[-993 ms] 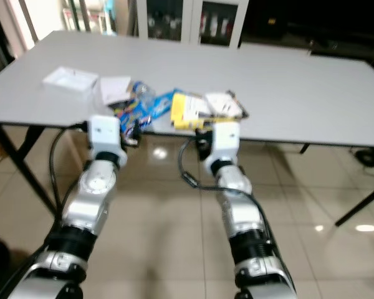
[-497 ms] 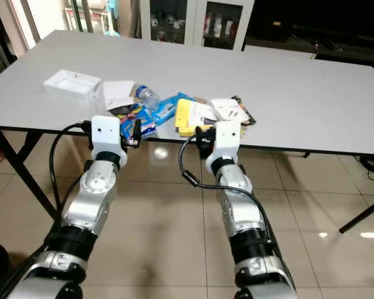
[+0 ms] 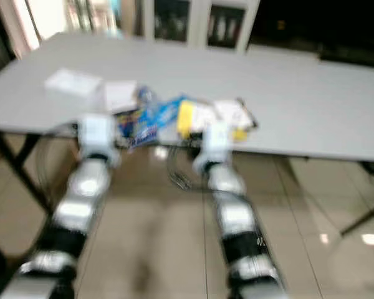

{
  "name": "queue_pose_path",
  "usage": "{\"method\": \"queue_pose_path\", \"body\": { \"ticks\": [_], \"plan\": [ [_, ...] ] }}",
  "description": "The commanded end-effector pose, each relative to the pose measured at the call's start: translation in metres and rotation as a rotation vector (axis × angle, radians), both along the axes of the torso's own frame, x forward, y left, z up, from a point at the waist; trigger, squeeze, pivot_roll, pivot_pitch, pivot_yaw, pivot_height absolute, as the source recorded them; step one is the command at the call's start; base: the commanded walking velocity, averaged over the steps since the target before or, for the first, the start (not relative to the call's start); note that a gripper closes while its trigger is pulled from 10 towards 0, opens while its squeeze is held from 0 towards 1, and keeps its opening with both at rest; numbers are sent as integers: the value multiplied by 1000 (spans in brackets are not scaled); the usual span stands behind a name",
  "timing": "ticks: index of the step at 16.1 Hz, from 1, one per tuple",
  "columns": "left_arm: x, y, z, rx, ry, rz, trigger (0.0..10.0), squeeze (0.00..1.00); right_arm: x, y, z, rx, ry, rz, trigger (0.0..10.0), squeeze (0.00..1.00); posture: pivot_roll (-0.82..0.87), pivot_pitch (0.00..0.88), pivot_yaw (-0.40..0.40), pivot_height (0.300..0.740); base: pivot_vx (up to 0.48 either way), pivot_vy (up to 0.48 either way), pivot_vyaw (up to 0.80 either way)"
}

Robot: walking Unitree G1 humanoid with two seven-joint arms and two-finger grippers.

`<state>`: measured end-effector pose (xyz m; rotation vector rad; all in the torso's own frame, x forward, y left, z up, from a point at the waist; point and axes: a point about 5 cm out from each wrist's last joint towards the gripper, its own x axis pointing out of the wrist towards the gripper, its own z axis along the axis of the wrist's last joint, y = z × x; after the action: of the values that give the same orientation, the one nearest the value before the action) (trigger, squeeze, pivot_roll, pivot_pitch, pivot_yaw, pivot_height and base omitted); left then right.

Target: Picking trash to rubbish bin

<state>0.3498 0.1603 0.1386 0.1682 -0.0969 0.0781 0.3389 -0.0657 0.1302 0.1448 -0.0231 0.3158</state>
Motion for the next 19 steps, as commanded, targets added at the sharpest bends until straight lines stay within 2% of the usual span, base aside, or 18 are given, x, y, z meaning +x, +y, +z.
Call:
{"method": "queue_pose_path", "body": {
  "ticks": [1,9,16,17,18,19],
  "plan": [
    [1,-16,4,-7,-14,-46,10000,0,4,-15,4,-4,-18,-38,10000,0,19,16,-96,740,428,0,0],
    [1,-16,3,-2,-14,-46,10000,0,3,-14,4,-3,-16,-33,10000,0,18,16,-95,740,353,0,0],
    [-3,-22,9,-18,-38,-90,10000,0,3,-14,5,-9,-19,-11,10000,0,16,19,-96,740,0,0,0],
    [-5,-26,13,-30,-35,-114,10000,0,3,-14,5,-9,-20,-9,10000,0,17,20,-95,740,0,0,0],
    [-8,-31,14,-81,-11,-156,10000,0,3,-15,5,-9,-20,-8,10000,0,18,21,-96,740,0,0,0],
    [-13,-36,13,-216,30,-202,10000,0,3,-14,5,-8,-20,-5,10000,0,17,23,-96,740,0,0,0]
  ]
}}
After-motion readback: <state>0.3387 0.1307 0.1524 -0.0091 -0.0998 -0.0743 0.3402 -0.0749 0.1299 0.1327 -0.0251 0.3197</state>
